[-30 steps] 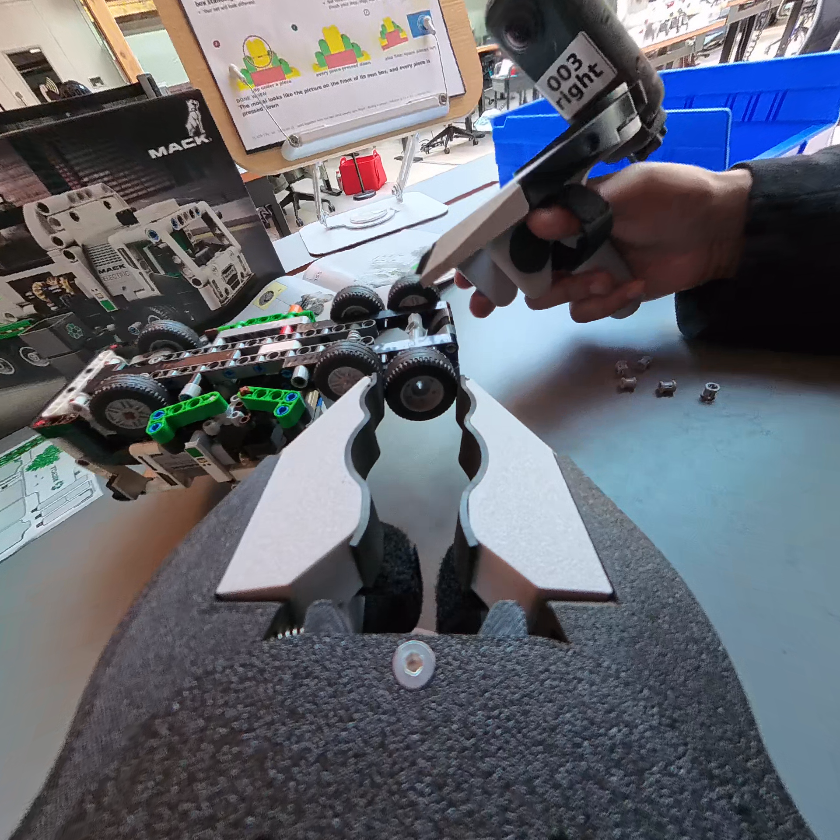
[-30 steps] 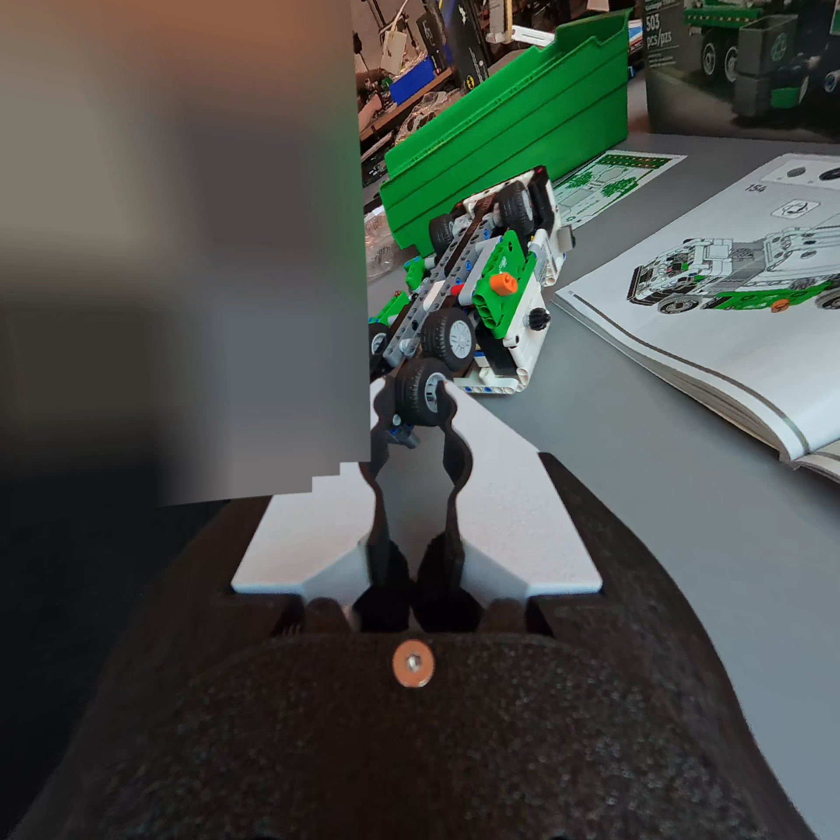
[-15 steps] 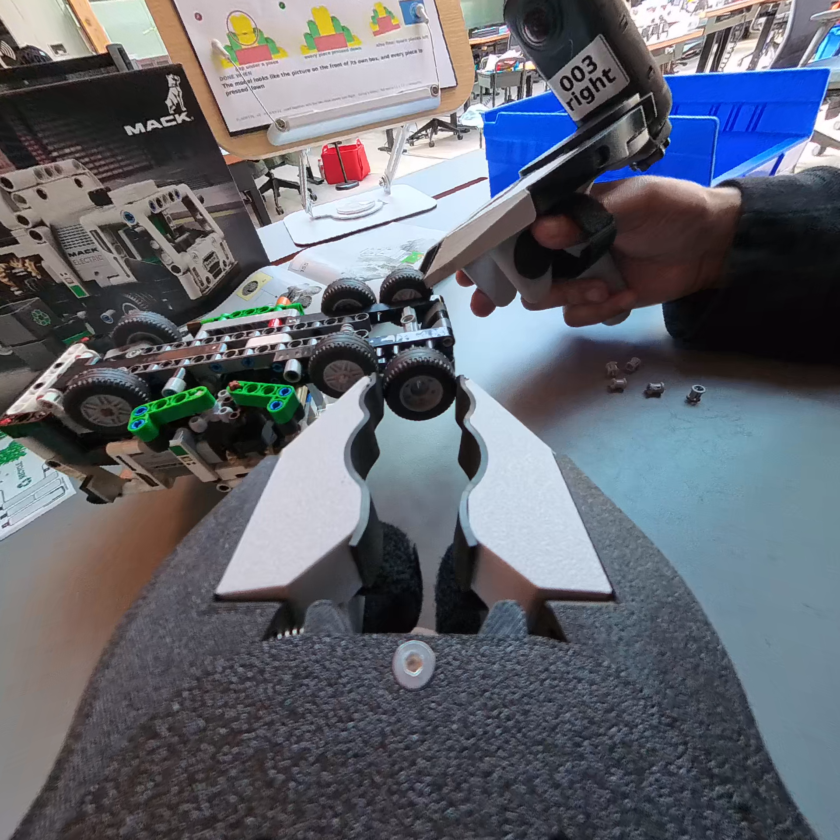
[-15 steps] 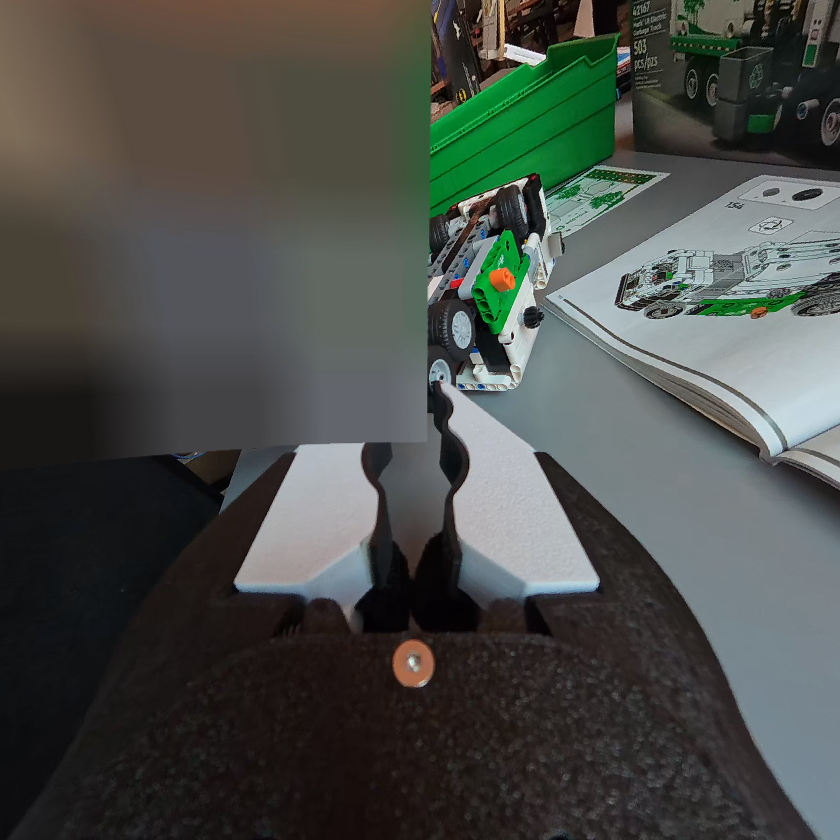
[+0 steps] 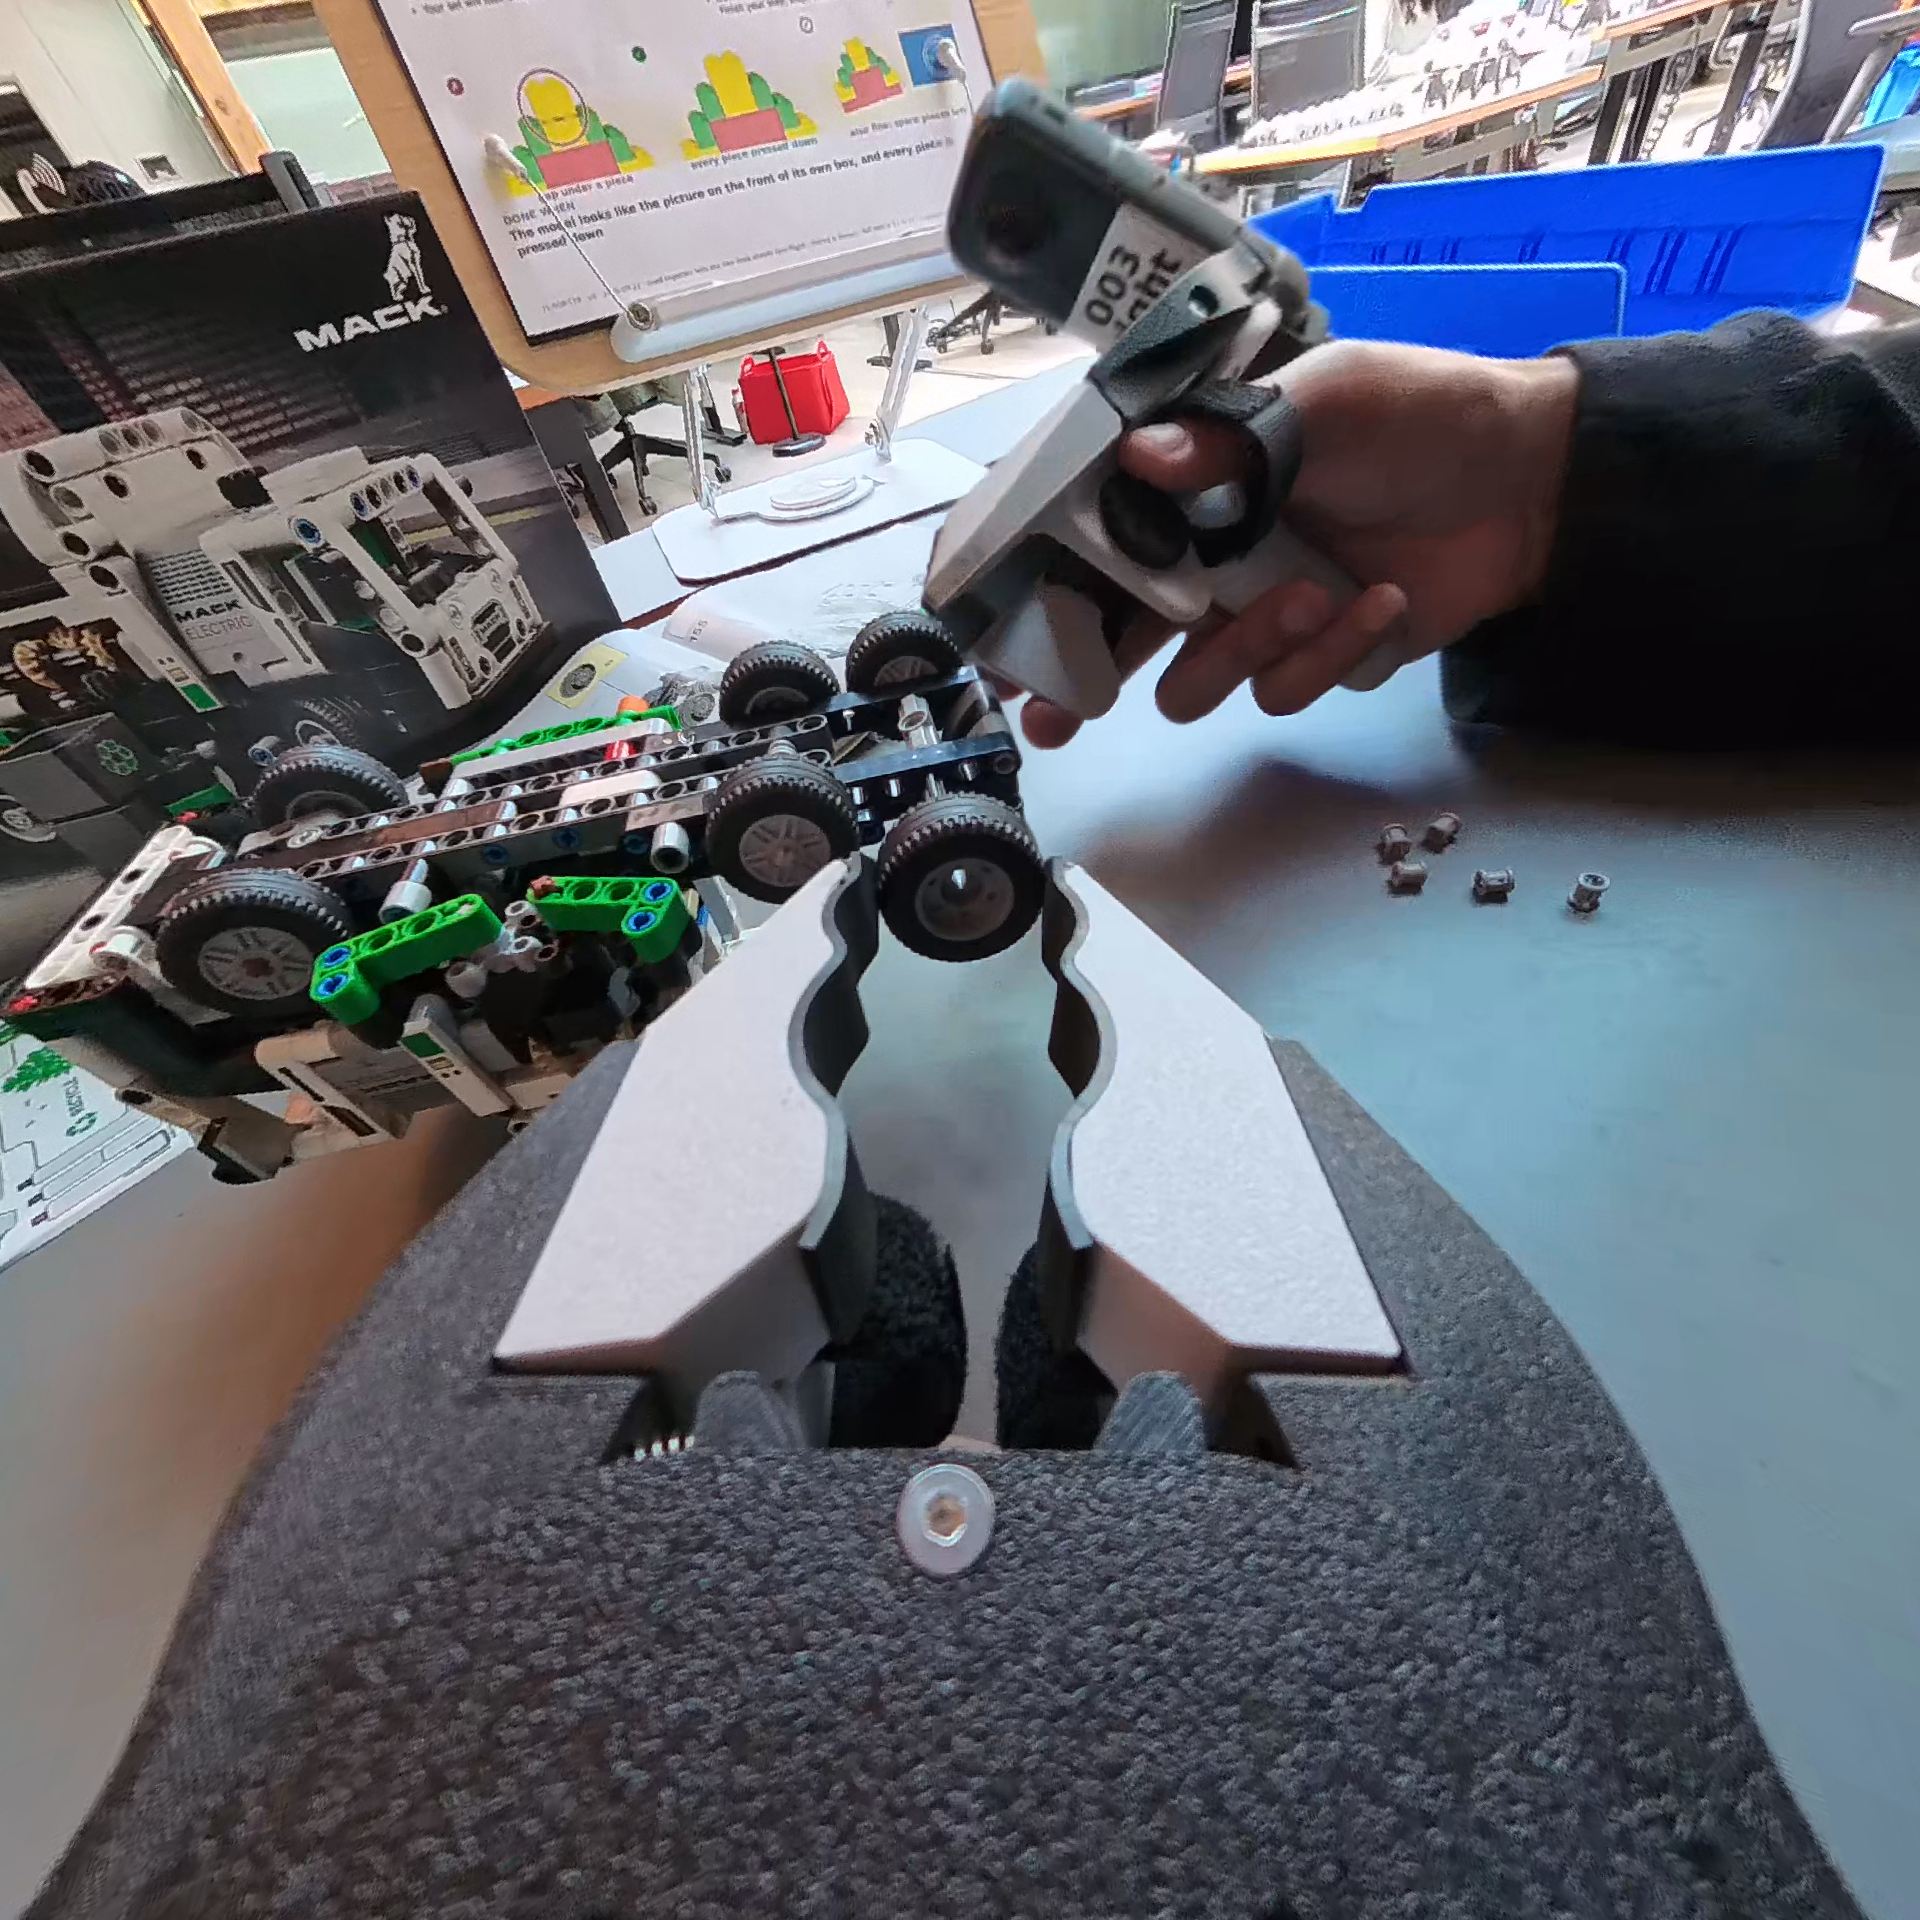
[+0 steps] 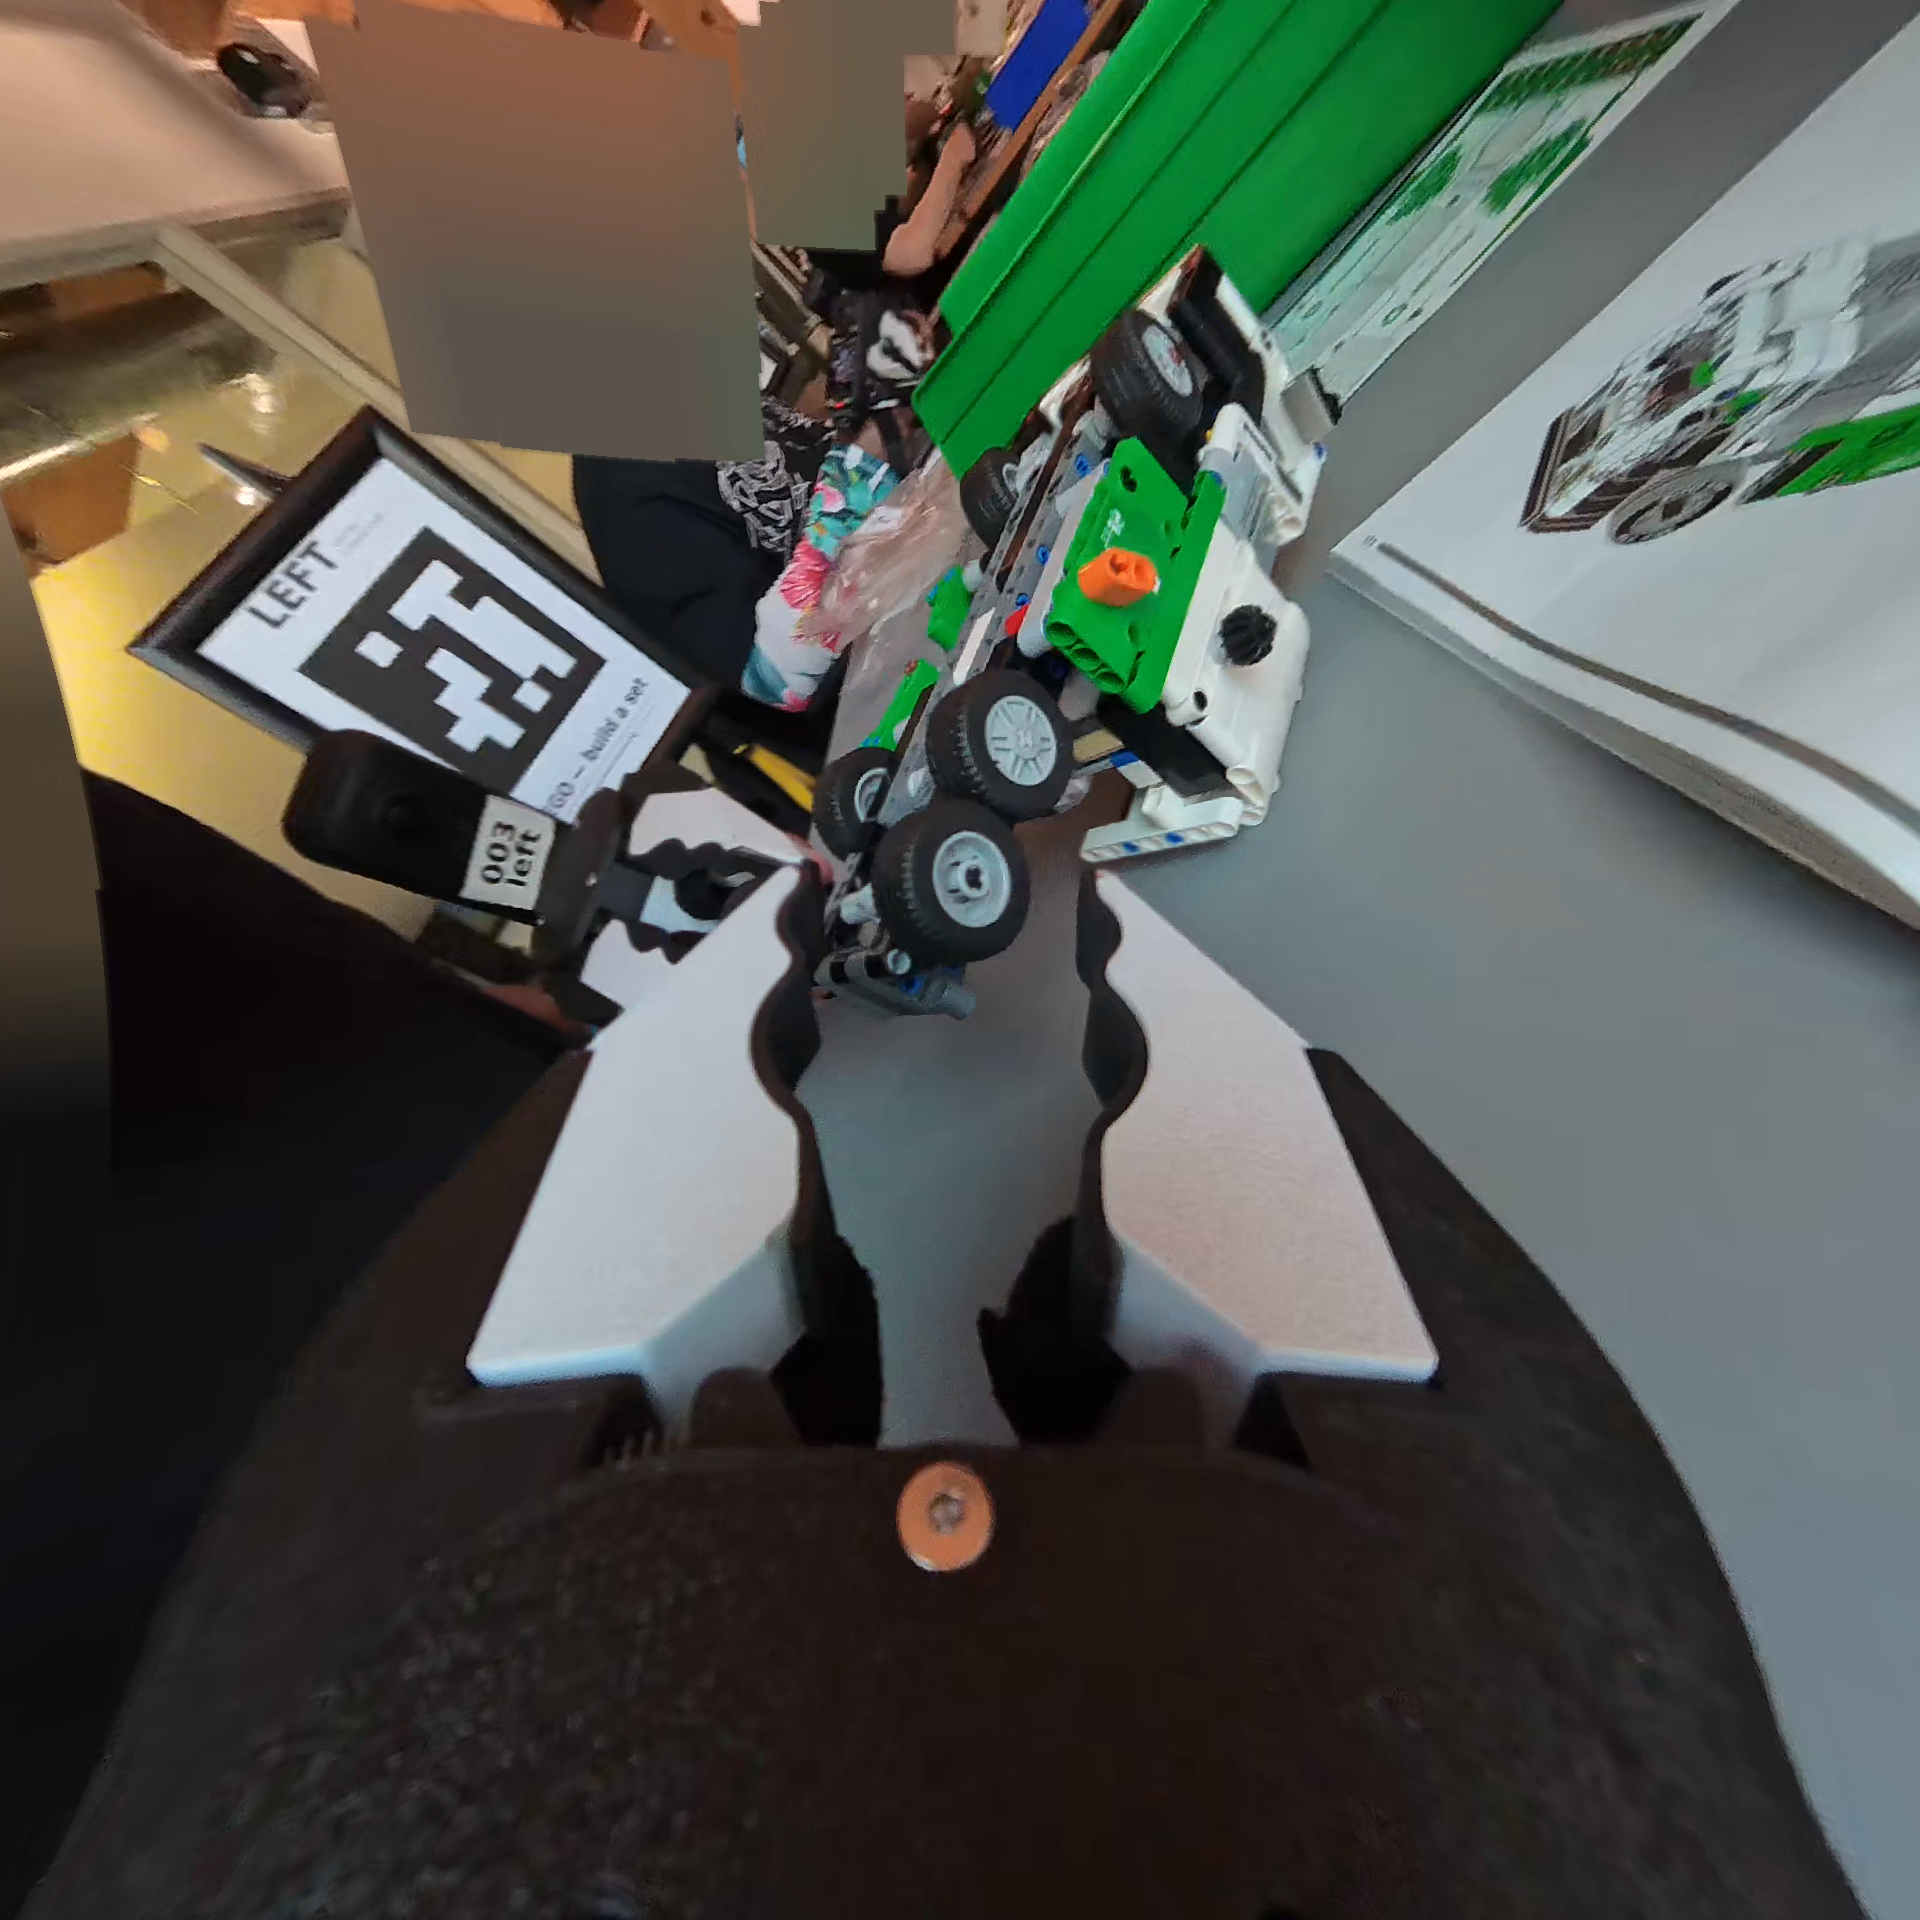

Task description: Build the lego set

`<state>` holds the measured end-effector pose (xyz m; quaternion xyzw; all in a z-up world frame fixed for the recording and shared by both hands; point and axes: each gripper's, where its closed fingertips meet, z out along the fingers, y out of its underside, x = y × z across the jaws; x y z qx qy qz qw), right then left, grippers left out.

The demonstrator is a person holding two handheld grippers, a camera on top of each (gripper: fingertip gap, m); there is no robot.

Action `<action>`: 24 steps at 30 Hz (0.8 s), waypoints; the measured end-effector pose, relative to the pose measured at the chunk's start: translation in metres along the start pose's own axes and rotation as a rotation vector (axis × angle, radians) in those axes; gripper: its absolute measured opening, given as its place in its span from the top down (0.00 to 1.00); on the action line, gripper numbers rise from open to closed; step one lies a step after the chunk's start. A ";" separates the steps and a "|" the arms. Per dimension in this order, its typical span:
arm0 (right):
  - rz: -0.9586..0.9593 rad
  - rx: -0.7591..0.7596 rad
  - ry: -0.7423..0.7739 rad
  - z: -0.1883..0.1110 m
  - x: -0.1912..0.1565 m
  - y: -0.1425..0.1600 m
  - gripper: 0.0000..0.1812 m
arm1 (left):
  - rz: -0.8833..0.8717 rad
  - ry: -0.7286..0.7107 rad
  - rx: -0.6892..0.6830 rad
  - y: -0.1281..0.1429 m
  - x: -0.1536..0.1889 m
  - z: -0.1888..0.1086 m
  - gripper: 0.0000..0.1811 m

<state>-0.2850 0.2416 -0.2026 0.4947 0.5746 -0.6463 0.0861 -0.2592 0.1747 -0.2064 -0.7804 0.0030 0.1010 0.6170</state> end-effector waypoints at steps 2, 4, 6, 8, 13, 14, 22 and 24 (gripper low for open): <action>0.040 -0.035 -0.058 -0.001 0.001 -0.001 0.74 | -0.001 -0.001 0.002 0.000 0.000 0.000 0.84; 0.094 -0.079 -0.098 -0.001 0.007 0.000 0.75 | -0.001 -0.004 0.004 -0.001 -0.001 0.000 0.84; 0.157 -0.107 -0.164 0.002 0.006 0.003 0.75 | 0.002 -0.006 0.005 -0.001 -0.001 -0.001 0.84; 0.212 -0.113 -0.254 0.002 -0.001 0.003 0.82 | 0.007 -0.008 0.002 0.000 0.000 0.000 0.84; 0.201 -0.113 -0.296 0.005 -0.007 0.008 0.83 | -0.003 -0.008 0.004 0.000 -0.001 0.000 0.84; 0.191 -0.113 -0.296 0.005 -0.007 0.008 0.83 | -0.008 -0.006 0.005 0.000 -0.002 0.000 0.84; 0.168 -0.111 -0.296 0.004 -0.007 0.009 0.84 | -0.037 0.010 -0.003 0.001 -0.003 0.000 0.84; 0.166 -0.113 -0.296 0.004 -0.007 0.009 0.84 | -0.045 0.016 -0.005 0.001 -0.003 0.001 0.84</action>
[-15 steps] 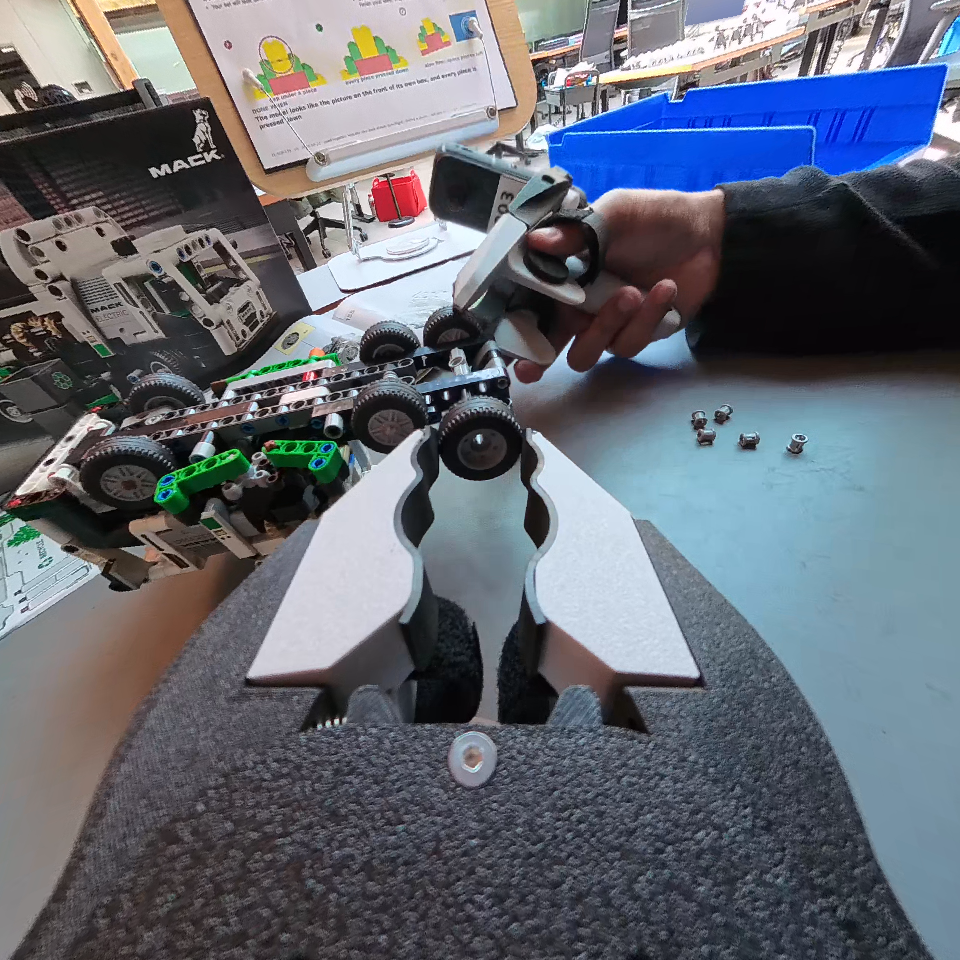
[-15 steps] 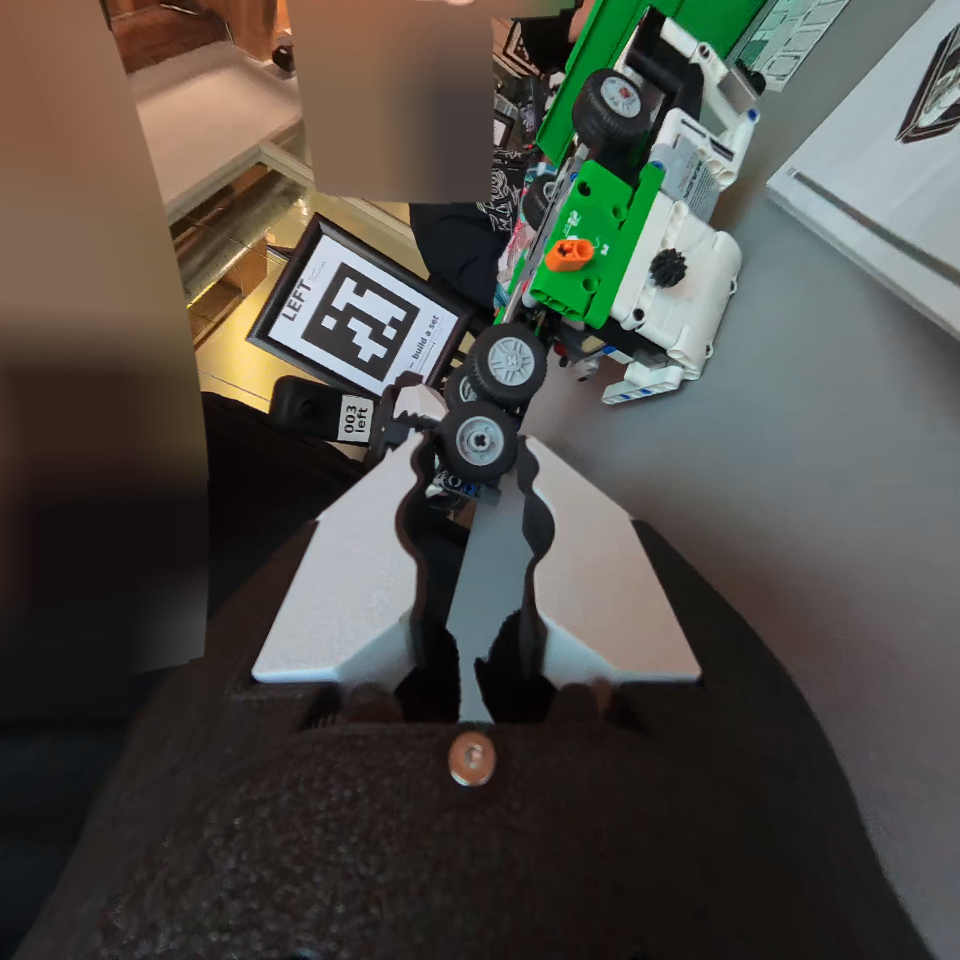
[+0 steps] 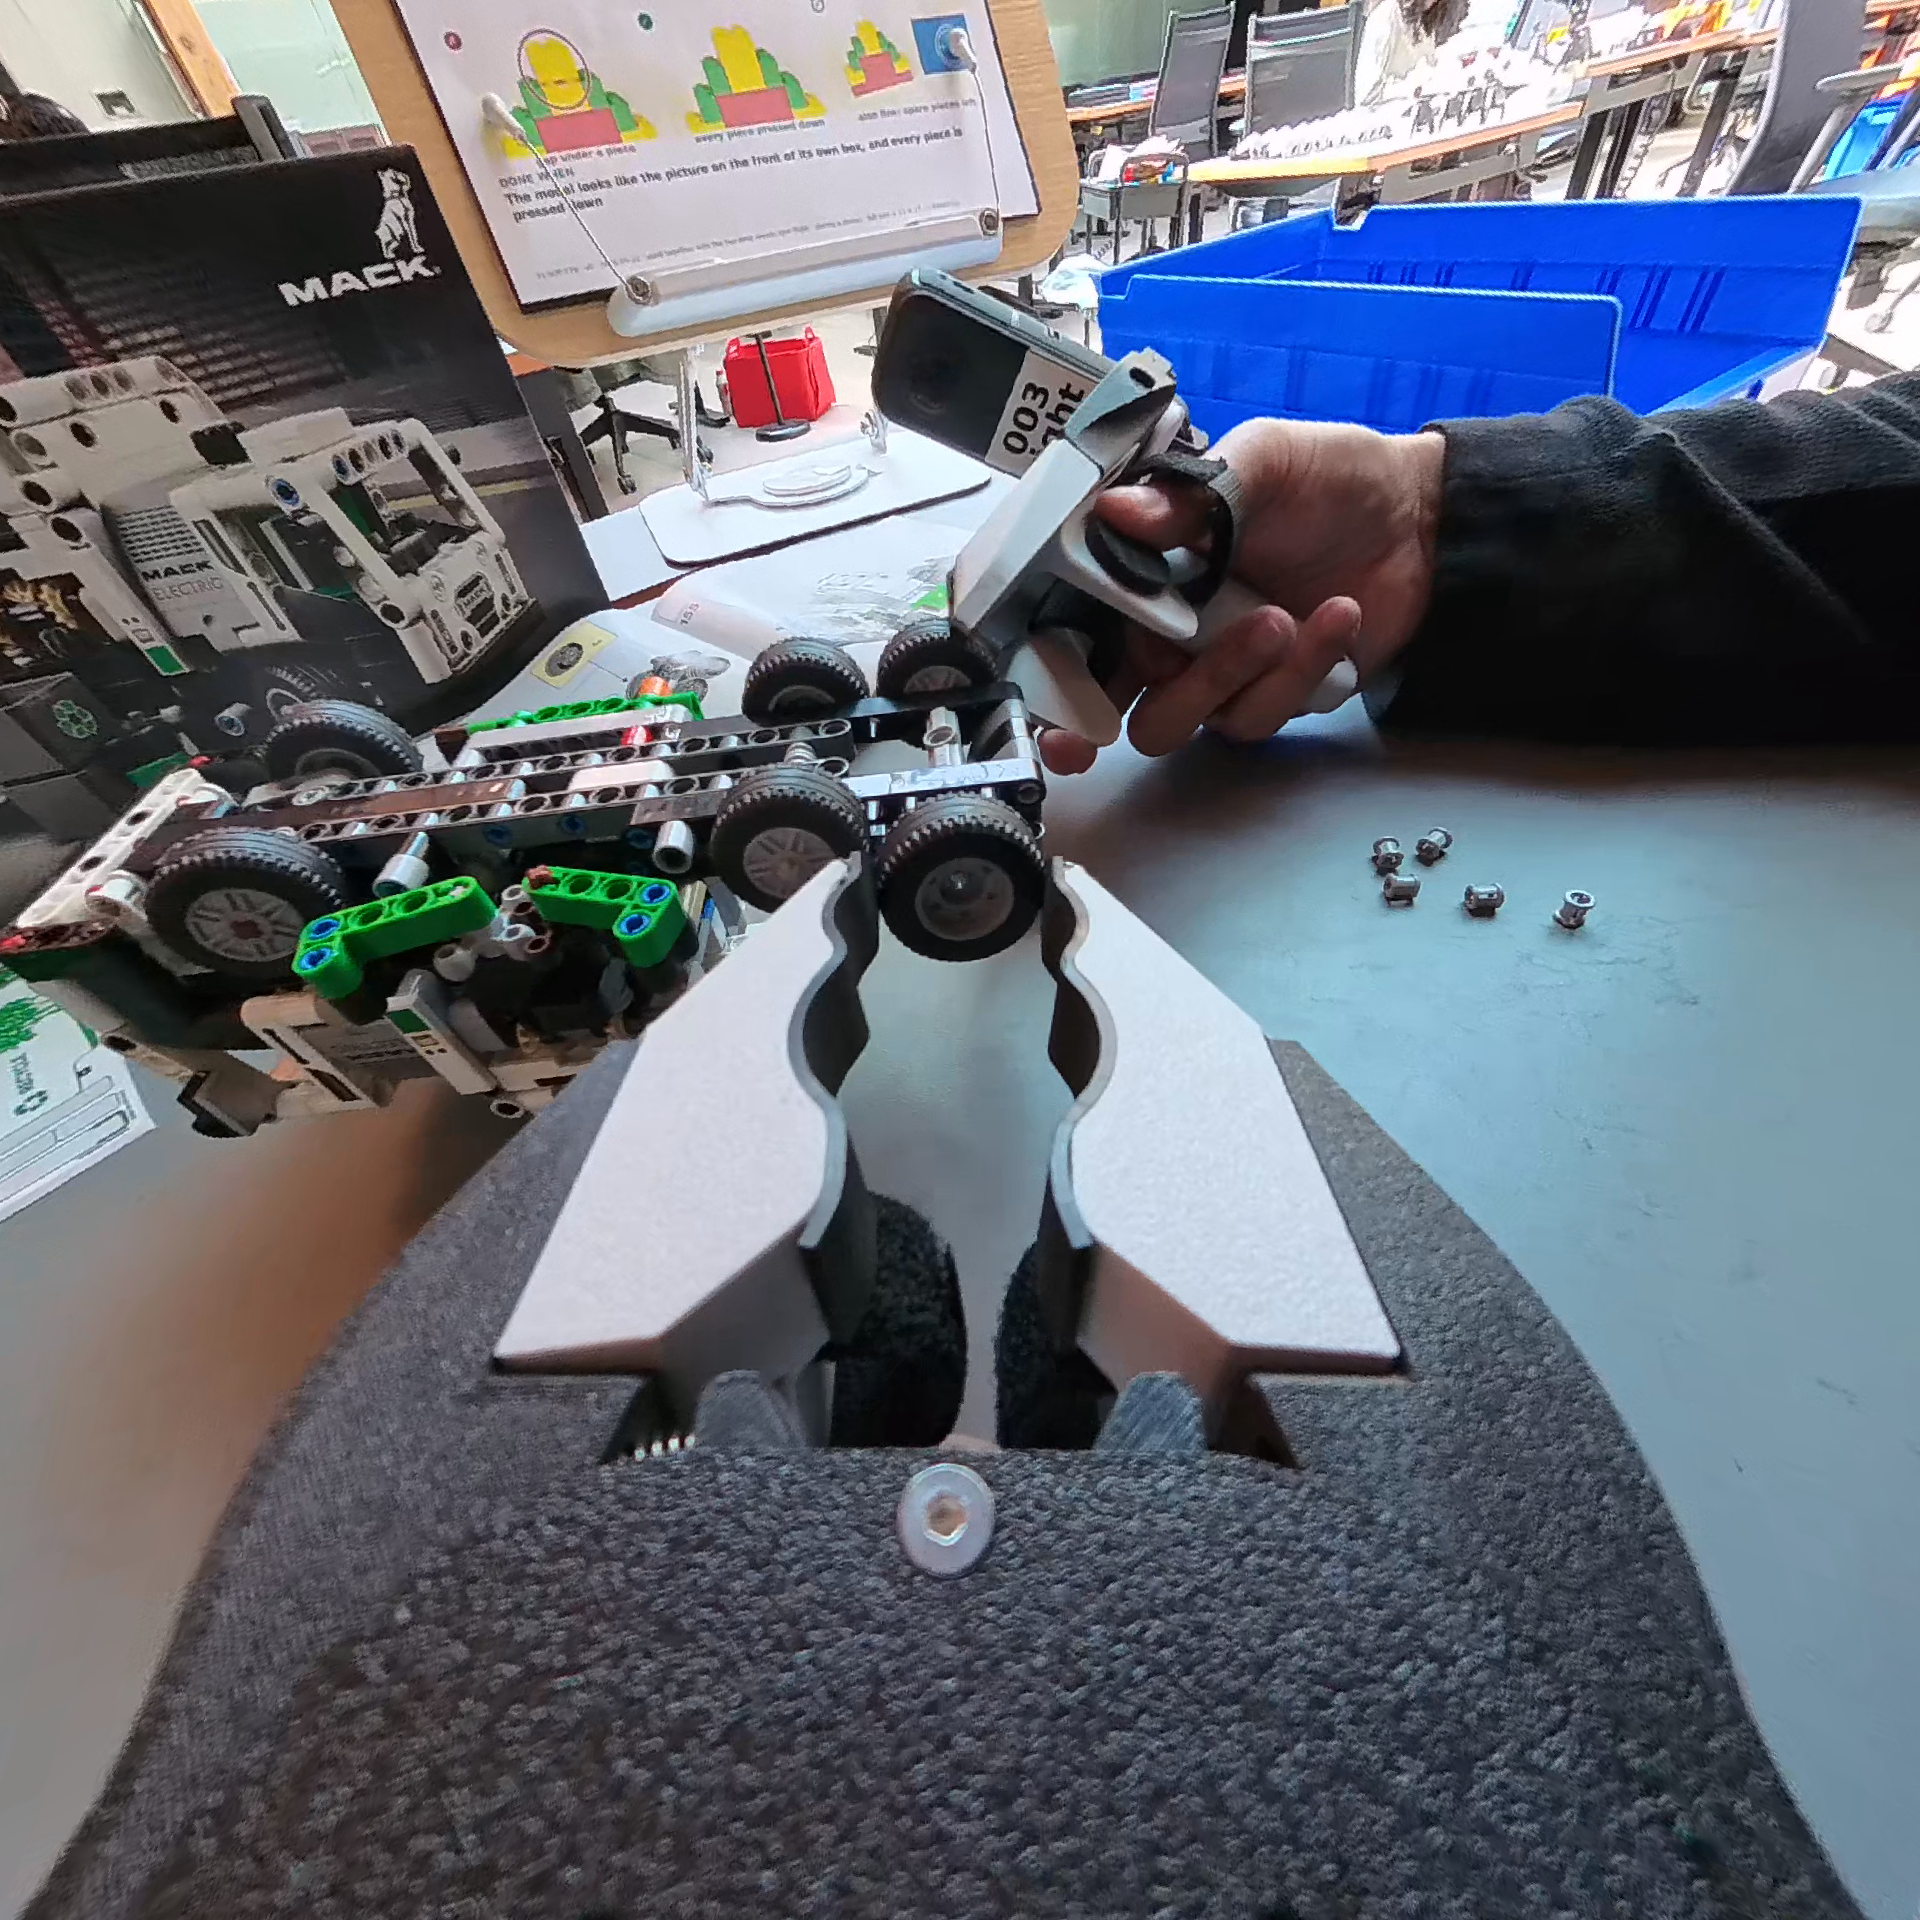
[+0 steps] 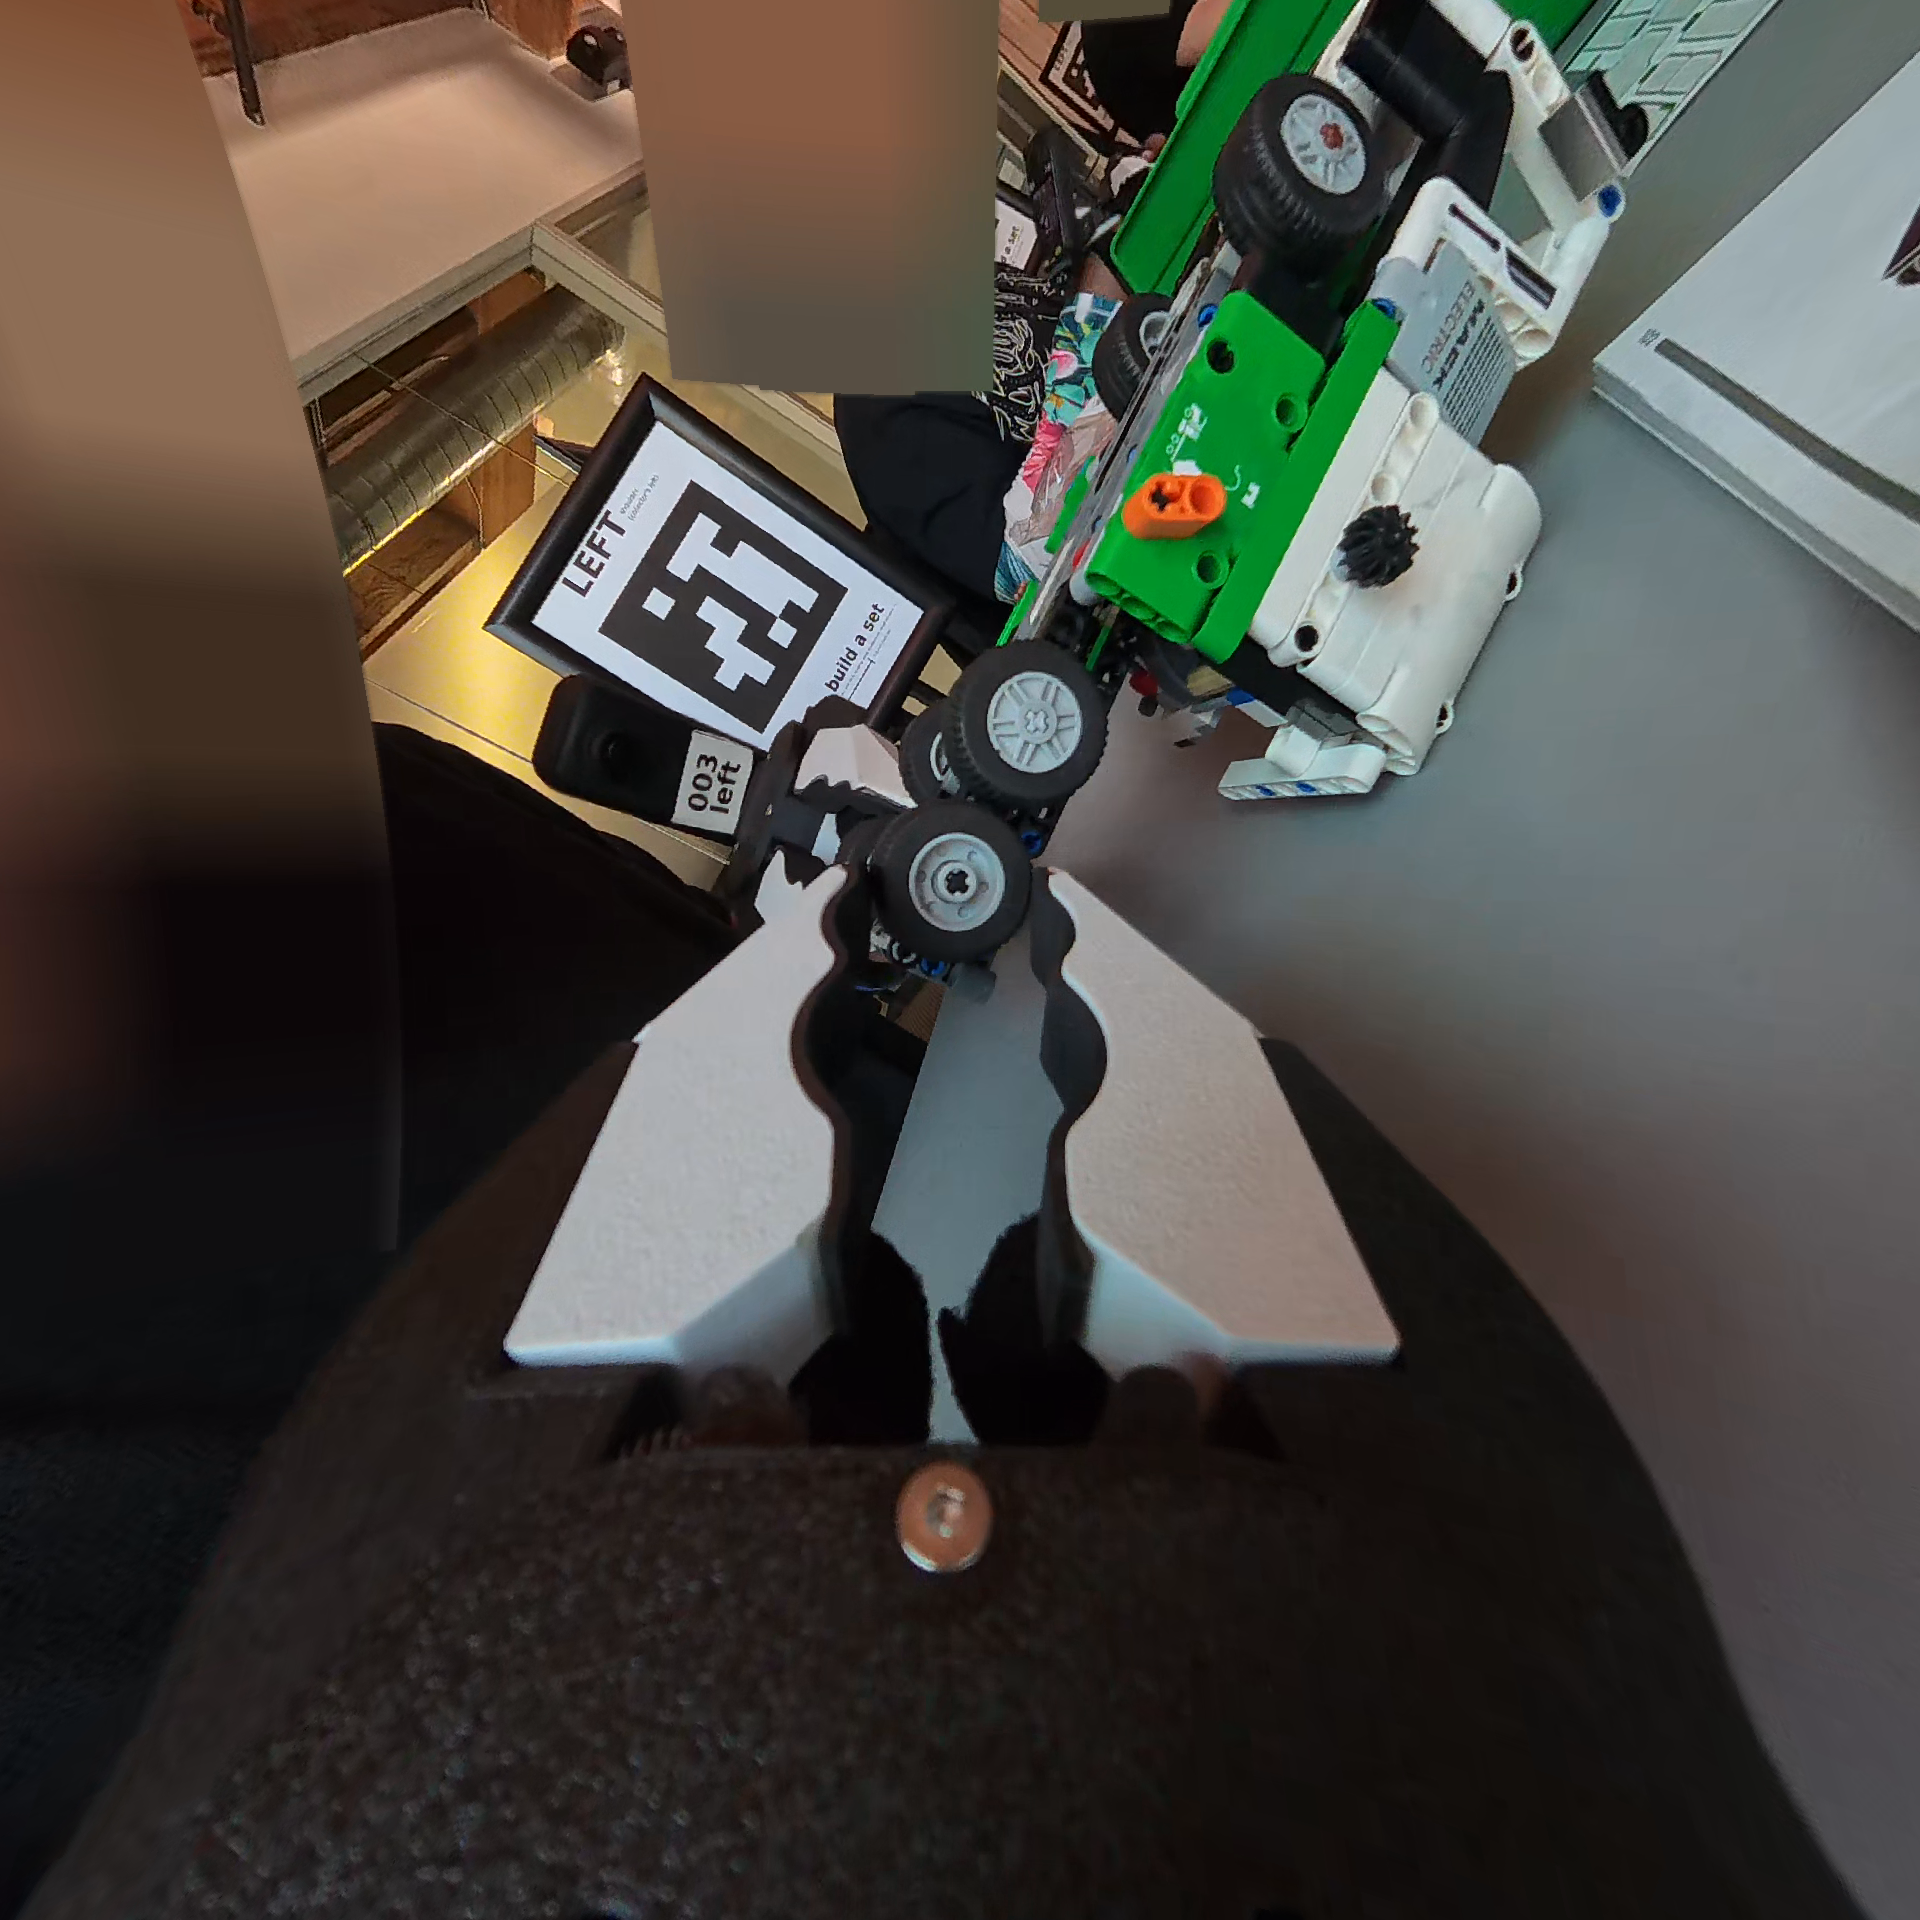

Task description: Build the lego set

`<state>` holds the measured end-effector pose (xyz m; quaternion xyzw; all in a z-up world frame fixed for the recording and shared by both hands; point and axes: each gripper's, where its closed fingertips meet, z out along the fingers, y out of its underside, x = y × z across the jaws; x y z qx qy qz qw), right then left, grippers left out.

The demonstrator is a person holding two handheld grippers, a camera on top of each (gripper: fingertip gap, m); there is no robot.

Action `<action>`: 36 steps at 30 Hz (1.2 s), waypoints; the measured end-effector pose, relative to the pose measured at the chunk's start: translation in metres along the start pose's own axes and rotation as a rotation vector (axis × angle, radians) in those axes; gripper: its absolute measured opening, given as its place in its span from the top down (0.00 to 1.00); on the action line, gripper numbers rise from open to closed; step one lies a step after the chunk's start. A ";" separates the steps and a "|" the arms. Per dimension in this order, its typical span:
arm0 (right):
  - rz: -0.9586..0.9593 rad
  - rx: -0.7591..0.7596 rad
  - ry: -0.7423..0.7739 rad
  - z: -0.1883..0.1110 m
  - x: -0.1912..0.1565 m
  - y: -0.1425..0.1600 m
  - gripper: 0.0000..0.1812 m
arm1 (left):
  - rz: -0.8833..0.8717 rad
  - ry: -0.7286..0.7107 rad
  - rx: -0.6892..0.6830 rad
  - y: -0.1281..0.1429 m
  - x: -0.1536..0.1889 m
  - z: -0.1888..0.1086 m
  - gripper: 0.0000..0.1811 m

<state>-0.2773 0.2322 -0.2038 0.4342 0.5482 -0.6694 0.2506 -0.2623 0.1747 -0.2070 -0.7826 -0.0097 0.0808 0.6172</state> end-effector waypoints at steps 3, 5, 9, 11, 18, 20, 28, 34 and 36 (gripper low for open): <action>-0.009 0.004 0.003 0.000 0.000 0.000 0.84 | -0.004 0.005 -0.002 0.000 0.000 0.000 0.84; -0.013 0.006 0.002 0.000 0.000 0.000 0.84 | -0.013 0.008 0.000 0.000 0.000 0.000 0.84; -0.014 0.008 0.007 0.001 0.000 0.001 0.84 | -0.018 0.004 0.005 -0.001 -0.001 -0.001 0.84; -0.003 0.012 0.007 0.001 0.000 0.001 0.84 | -0.003 -0.002 0.003 0.000 0.000 0.000 0.84; 0.015 0.003 0.006 0.000 0.001 0.002 0.84 | 0.033 0.007 0.023 -0.003 0.001 0.001 0.84; 0.012 -0.020 0.011 0.002 0.001 0.006 0.84 | 0.043 0.010 0.037 -0.006 0.002 0.002 0.84; -0.006 -0.011 0.032 0.006 0.002 0.004 0.84 | 0.074 0.022 0.031 -0.005 0.007 0.000 0.84; 0.000 0.002 0.006 0.005 -0.001 0.003 0.83 | 0.042 0.003 0.058 -0.008 0.001 -0.005 0.84; 0.000 -0.010 0.006 0.006 -0.002 0.006 0.84 | 0.043 0.012 0.052 -0.007 0.002 -0.005 0.84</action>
